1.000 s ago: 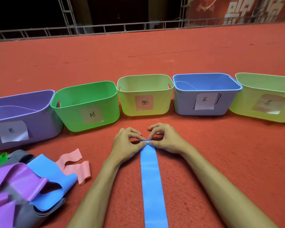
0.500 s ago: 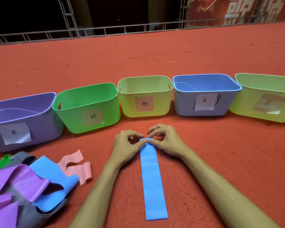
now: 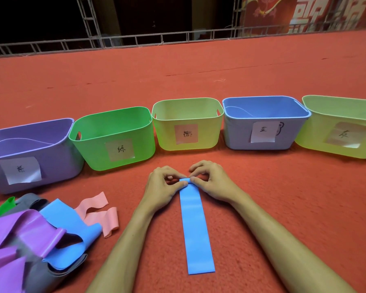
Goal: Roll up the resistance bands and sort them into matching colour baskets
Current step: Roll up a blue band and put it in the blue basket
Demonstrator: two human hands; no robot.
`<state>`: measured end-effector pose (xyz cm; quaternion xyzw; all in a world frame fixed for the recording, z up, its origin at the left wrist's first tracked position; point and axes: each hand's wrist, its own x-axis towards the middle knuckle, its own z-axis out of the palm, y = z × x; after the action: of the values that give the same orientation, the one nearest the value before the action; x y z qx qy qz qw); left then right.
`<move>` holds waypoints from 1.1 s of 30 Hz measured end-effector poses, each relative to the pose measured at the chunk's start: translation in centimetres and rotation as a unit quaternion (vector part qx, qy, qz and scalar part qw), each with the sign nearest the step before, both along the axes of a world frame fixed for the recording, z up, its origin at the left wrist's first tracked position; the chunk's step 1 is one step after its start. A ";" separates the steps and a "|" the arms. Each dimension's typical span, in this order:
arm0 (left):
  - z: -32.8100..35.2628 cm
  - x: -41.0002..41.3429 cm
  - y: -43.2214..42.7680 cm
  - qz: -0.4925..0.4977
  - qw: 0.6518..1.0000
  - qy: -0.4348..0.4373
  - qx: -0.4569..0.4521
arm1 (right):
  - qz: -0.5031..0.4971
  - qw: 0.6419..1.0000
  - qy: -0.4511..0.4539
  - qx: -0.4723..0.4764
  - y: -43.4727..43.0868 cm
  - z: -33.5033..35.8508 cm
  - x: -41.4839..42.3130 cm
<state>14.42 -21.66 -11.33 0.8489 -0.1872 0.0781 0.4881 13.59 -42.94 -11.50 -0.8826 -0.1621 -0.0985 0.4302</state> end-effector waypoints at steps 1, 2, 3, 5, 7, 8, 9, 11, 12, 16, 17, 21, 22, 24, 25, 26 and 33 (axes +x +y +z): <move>0.0 0.0 0.0 0.001 1.000 0.000 0.002 | 0.001 1.000 -0.002 -0.002 0.0 0.0 -0.1; 0.1 -0.1 0.0 0.002 1.000 0.001 0.006 | 0.003 1.000 -0.001 0.004 0.0 0.0 -0.1; 0.1 -0.1 0.0 0.003 1.000 0.002 0.009 | 0.005 1.000 0.000 0.013 -0.1 0.1 -0.2; 0.2 -0.2 -0.1 0.001 1.000 0.004 0.016 | 0.009 1.000 0.000 0.030 -0.1 0.1 -0.2; 0.3 -0.3 -0.2 0.004 1.000 0.006 0.015 | 0.011 0.999 -0.003 0.041 -0.1 0.2 -0.2; 0.2 -0.2 -0.2 0.007 1.000 0.008 0.011 | 0.012 0.999 -0.005 0.045 -0.1 0.2 -0.2; 0.2 -0.1 -0.3 0.009 1.000 0.010 0.007 | 0.011 0.999 -0.006 0.049 0.0 0.2 -0.2; 0.0 0.1 -0.2 0.006 1.000 0.017 0.001 | 0.008 0.998 -0.008 0.056 0.0 0.1 -0.2; -0.1 0.1 -0.1 0.001 1.000 0.020 -0.002 | 0.006 0.998 -0.009 0.060 0.1 0.0 -0.2; -0.2 0.3 0.1 -0.028 0.999 0.028 -0.030 | -0.008 0.999 -0.007 0.047 0.2 -0.1 0.0; -0.2 0.3 0.1 -0.031 0.999 0.027 -0.036 | -0.015 0.999 -0.006 0.040 0.2 -0.1 0.0; -0.1 0.3 0.1 -0.024 0.998 0.028 -0.041 | -0.002 1.000 -0.020 0.019 0.2 0.0 -0.1; -0.1 0.2 0.1 -0.022 0.998 0.031 -0.042 | 0.001 1.000 -0.021 0.021 0.2 0.0 -0.2; -0.1 0.1 0.1 -0.023 0.998 0.044 -0.045 | 0.004 0.999 -0.021 0.029 0.1 0.1 -0.2; -0.2 0.1 0.1 -0.023 0.997 0.053 -0.047 | 0.005 0.999 -0.021 0.032 0.0 0.1 -0.3; -0.1 0.1 0.1 -0.022 0.997 0.060 -0.050 | 0.008 0.999 -0.021 0.034 0.0 0.2 -0.3; 0.1 0.1 0.2 -0.048 0.996 0.065 -0.043 | 0.045 0.997 -0.011 0.062 0.2 0.8 -0.6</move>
<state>14.57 -21.45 -11.28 0.8203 -0.1921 0.0073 0.5387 12.99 -42.78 -10.71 -0.8451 -0.2000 -0.0990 0.4858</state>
